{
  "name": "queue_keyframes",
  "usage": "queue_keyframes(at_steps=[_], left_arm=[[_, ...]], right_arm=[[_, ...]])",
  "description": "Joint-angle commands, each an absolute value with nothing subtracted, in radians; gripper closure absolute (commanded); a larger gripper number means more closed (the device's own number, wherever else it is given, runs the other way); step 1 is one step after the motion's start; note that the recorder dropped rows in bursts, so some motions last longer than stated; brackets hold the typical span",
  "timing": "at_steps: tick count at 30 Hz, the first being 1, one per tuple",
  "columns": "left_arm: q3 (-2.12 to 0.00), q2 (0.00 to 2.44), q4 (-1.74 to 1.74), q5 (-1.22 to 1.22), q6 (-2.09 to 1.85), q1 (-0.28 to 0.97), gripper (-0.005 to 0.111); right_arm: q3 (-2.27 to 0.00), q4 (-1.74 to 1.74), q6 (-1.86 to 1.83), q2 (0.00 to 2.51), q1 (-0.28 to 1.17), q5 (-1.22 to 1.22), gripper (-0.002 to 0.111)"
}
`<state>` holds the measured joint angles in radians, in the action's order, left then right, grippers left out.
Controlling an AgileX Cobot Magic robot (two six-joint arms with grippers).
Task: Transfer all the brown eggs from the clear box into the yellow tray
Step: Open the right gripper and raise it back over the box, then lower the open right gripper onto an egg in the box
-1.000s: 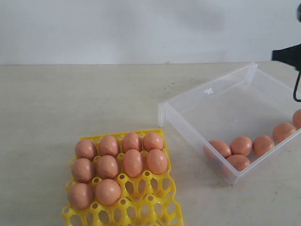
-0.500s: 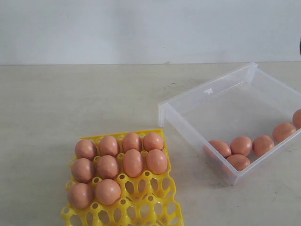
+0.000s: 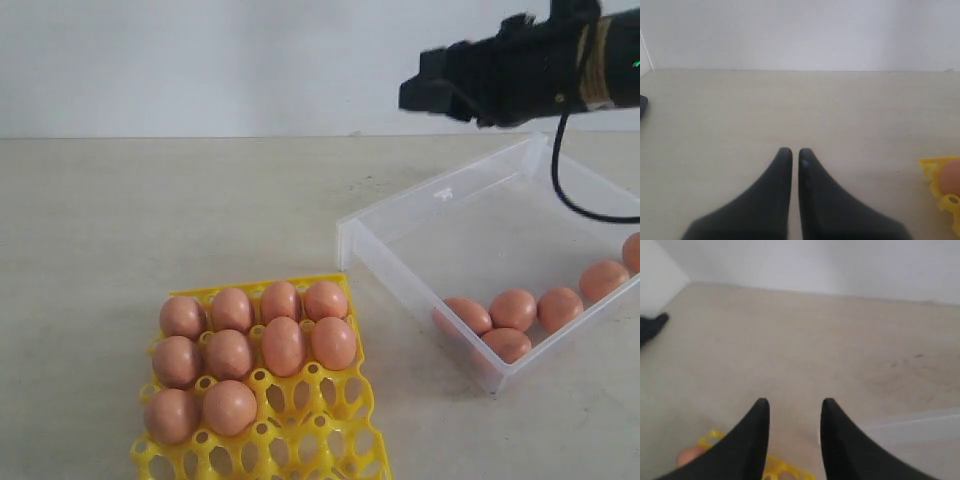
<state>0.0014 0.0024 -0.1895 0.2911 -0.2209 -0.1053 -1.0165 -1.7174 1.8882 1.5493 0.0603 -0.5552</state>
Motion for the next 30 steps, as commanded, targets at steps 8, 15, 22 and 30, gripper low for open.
queue_keyframes(at_steps=[8, 15, 22, 30], left_arm=[[0.0, 0.0, -0.194, 0.286, -0.228, -0.108, 0.103], [0.0, 0.0, -0.194, 0.286, -0.228, -0.108, 0.103], [0.0, 0.0, -0.194, 0.286, -0.228, -0.108, 0.103], [0.0, 0.0, -0.194, 0.286, -0.228, -0.108, 0.103]], right_arm=[[-1.02, -1.744, 1.832, 1.775, 0.051, -0.568, 0.079], [-0.98, -1.744, 1.76, 1.724, 0.05, -0.69, 0.049], [-0.971, -1.744, 1.557, 1.616, 0.05, -0.43, 0.042], [-0.971, -1.744, 1.562, 1.468, 0.05, 0.418, 0.042]])
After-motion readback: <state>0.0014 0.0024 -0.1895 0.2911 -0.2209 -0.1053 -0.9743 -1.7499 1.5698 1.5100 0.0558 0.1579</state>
